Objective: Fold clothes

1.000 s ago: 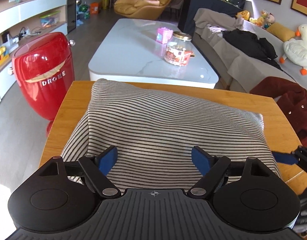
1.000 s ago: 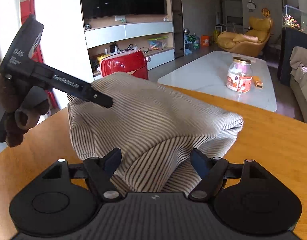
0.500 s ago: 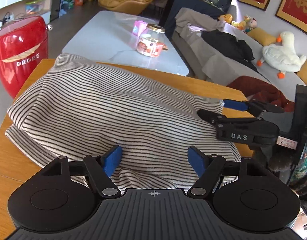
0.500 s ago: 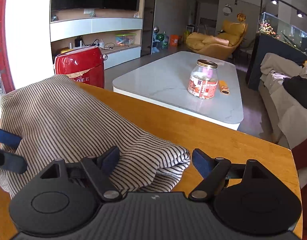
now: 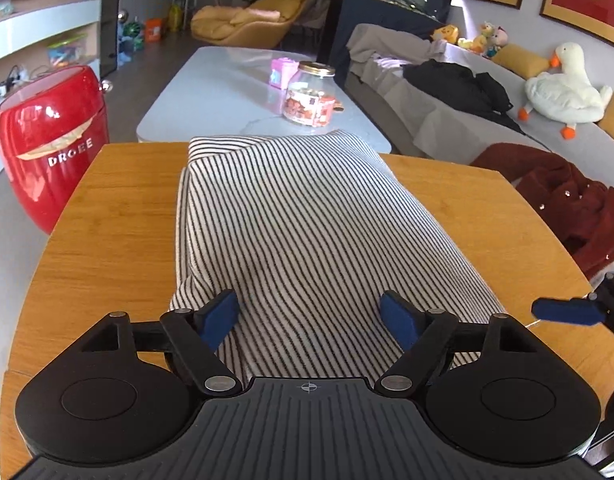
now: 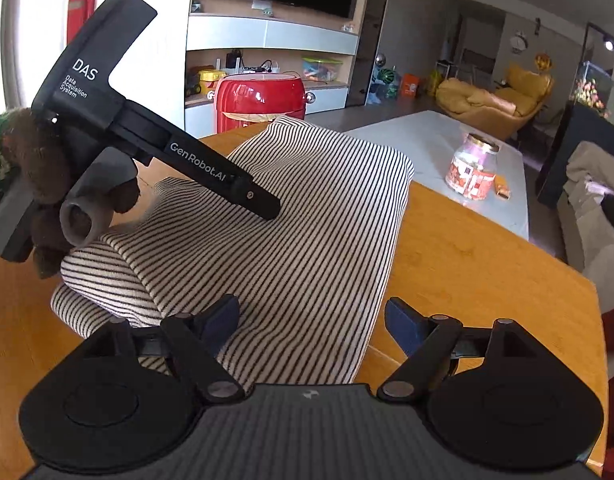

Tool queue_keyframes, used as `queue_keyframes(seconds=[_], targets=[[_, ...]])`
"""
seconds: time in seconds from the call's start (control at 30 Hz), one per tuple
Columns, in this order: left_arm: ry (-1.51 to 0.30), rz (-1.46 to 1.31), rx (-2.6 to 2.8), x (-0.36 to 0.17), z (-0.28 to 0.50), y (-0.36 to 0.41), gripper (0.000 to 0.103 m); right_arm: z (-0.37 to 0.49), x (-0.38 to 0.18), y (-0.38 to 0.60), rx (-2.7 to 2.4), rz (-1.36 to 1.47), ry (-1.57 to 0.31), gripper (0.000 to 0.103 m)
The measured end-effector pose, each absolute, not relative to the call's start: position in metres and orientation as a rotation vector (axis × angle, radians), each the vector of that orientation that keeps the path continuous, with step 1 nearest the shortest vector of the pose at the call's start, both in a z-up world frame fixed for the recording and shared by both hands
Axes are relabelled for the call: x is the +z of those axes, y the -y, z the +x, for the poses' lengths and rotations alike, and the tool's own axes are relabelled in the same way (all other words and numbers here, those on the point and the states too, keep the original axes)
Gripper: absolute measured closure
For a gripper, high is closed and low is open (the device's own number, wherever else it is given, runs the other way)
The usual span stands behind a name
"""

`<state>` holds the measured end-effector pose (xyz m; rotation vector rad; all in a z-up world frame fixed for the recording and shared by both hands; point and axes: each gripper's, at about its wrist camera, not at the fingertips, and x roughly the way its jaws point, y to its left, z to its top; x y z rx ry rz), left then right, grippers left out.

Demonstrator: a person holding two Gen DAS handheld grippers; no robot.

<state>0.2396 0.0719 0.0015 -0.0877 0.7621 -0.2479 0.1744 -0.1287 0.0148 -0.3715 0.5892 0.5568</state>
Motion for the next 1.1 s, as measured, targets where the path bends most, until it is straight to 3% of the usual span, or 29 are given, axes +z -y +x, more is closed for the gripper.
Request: queue_keyframes(seconds=[0.27, 0.33, 0.4, 0.67, 0.9, 1.1], targets=[[-0.735, -0.010, -0.231, 0.011, 0.186, -0.086, 0.016, 0.177, 0.024, 0.124, 0.581, -0.296, -0.603, 0.018], [-0.729, 0.033, -0.234, 0.011, 0.171, -0.087, 0.016, 0.174, 0.019, 0.120, 0.592, -0.302, -0.604, 0.030], [-0.742, 0.068, -0.249, 0.009, 0.160, -0.086, 0.016, 0.174, 0.014, 0.119, 0.607, -0.295, -0.626, 0.036], [-0.745, 0.148, -0.286, 0.009, 0.114, -0.089, 0.015, 0.141, 0.019, 0.128, 0.686, -0.357, -0.676, 0.036], [-0.685, 0.183, -0.252, 0.025, 0.081, -0.094, 0.008, 0.073, 0.037, 0.112, 0.819, -0.540, -0.510, 0.034], [-0.661, 0.170, -0.261, 0.036, 0.061, -0.103, 0.008, 0.046, 0.010, 0.079, 0.873, -0.705, -0.490, 0.031]])
